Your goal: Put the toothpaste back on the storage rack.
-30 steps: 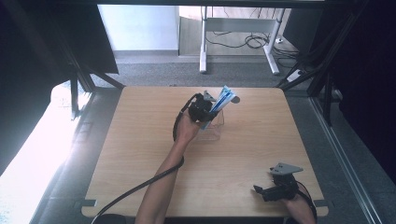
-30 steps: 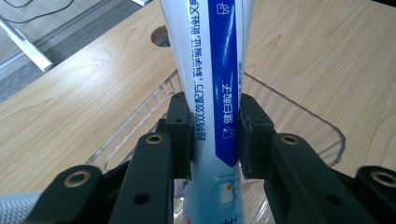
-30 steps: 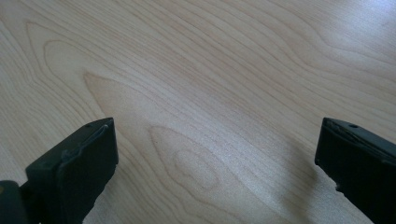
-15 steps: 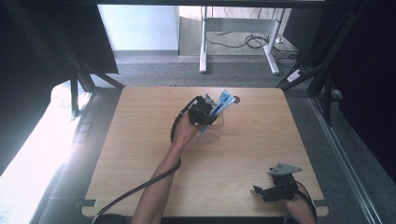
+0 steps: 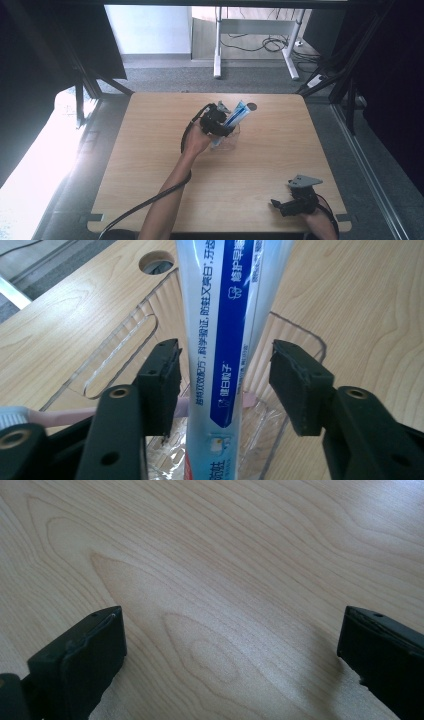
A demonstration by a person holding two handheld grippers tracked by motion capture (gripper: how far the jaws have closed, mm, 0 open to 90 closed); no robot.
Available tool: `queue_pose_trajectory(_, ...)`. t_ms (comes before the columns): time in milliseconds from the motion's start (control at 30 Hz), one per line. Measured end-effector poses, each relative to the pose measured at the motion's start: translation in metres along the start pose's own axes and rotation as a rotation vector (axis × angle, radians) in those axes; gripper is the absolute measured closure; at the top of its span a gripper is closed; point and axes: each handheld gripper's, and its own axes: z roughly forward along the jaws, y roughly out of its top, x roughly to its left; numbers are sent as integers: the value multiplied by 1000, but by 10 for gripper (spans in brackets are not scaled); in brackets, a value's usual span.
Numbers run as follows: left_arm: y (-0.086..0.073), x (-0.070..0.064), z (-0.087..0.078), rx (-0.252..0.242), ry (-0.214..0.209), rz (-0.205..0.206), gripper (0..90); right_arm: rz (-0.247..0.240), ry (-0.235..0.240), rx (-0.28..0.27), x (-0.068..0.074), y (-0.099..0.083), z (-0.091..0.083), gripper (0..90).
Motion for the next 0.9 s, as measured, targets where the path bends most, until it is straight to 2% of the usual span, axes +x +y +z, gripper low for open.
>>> queue_pose_trajectory(200, 1, -2, -1, -18, -33, -39, 340, 1, 0, 1, 0, 0, 0, 0)
queue_pose_trajectory(267, 1, -3, -1, -20, -51, -52, 276, -2, 1, 4, 0, 0, 0, 0)
queue_pose_trajectory(333, 1, -6, -2, -32, -40, -42, 225, -1, 1, 3, 0, 0, 0, 0)
queue_pose_trajectory(400, 1, -7, -4, -40, -33, -60, 163, -1, 0, -1, 0, 0, 0, 0)
queue_pose_trajectory(433, 1, -7, -6, -41, -27, -55, 146, 0, 0, 0, 0, 0, 0, 0)
queue_pose_trajectory(767, -9, -7, -20, -74, -38, -89, 131, -1, -5, -16, 0, 1, -1, 0)
queue_pose_trajectory(900, -14, -9, -26, -71, -33, -75, 130, -1, 6, -24, 1, 1, -2, 0)
